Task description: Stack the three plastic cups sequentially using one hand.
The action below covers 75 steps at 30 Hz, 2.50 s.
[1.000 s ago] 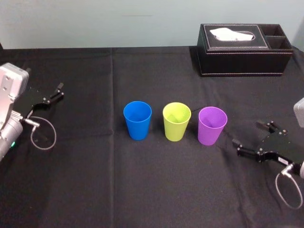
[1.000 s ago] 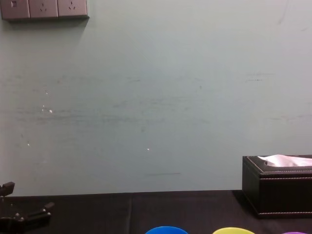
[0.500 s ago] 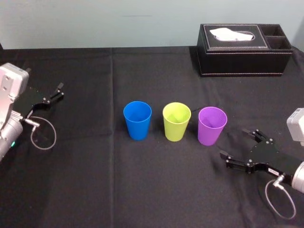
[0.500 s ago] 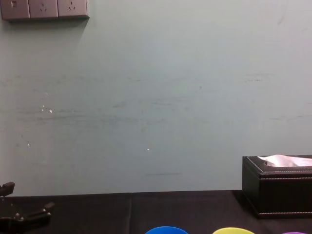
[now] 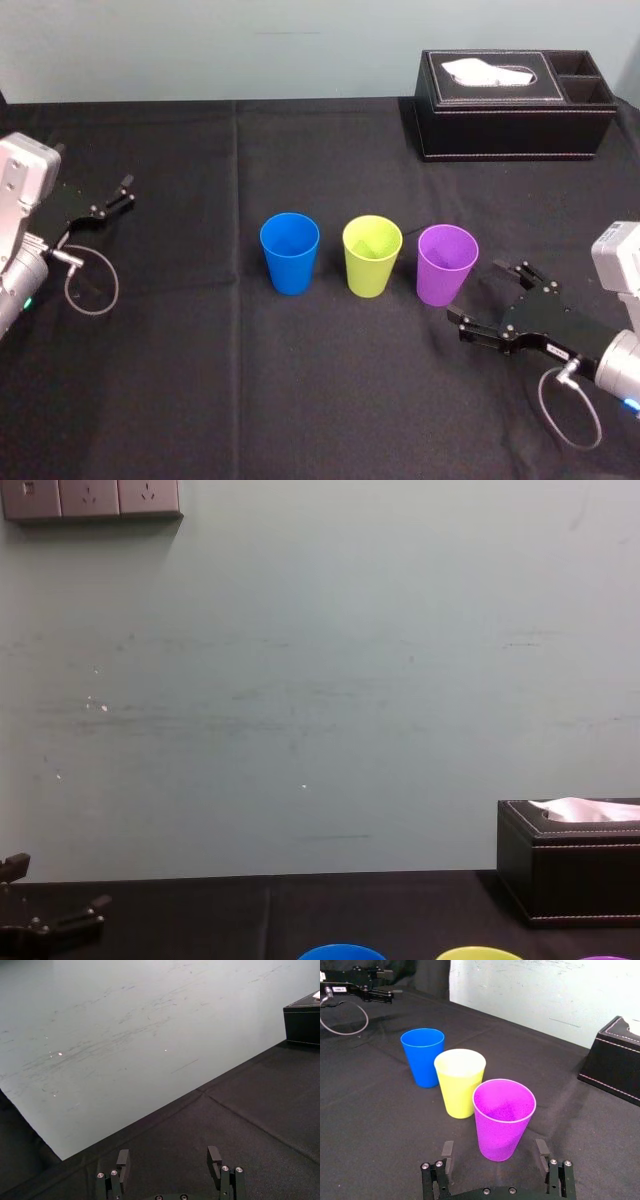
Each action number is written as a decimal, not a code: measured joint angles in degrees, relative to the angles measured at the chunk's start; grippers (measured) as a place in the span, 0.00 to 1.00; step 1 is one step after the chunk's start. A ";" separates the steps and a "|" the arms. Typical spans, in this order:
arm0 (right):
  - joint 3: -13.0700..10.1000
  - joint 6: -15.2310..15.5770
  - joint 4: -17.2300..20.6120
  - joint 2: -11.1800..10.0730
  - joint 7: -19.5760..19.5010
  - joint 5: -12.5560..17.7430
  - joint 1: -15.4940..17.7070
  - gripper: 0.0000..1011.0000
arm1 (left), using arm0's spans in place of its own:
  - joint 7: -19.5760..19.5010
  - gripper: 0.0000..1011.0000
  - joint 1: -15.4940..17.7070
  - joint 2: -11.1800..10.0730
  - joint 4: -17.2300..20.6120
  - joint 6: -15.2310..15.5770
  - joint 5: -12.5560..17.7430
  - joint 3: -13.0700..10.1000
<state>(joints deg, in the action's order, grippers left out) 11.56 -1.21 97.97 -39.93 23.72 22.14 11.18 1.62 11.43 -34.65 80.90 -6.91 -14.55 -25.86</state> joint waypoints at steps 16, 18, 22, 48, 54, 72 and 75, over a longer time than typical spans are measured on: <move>-0.56 3.16 -2.22 4.00 0.57 0.13 -2.36 0.99 | 0.00 1.00 0.00 0.00 0.00 0.00 0.00 0.00; -0.38 3.31 -2.39 4.24 0.79 0.13 -2.73 0.99 | 0.00 1.00 0.00 0.00 0.00 0.00 0.00 0.00; 0.01 3.52 -2.61 4.56 1.16 0.06 -3.39 0.99 | 0.00 1.00 0.00 0.00 0.00 0.00 0.00 0.00; 2.13 4.32 -5.70 6.79 1.54 -0.22 -7.23 0.99 | 0.00 1.00 0.00 0.00 0.00 0.00 0.00 0.00; 2.38 4.19 -6.34 7.32 1.09 -0.59 -7.77 0.99 | 0.00 1.00 0.00 0.00 0.00 0.00 0.00 0.00; 2.34 4.09 -6.26 7.26 0.93 -0.60 -7.71 0.83 | 0.00 1.00 0.00 0.00 0.00 0.00 0.00 0.00; 2.33 4.09 -6.24 7.25 0.94 -0.60 -7.70 0.75 | 0.00 1.00 0.00 0.00 0.00 0.00 0.00 0.00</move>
<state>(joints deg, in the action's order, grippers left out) 13.89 2.88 91.72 -32.68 24.66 21.54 3.48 1.62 11.43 -34.65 80.90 -6.91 -14.55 -25.86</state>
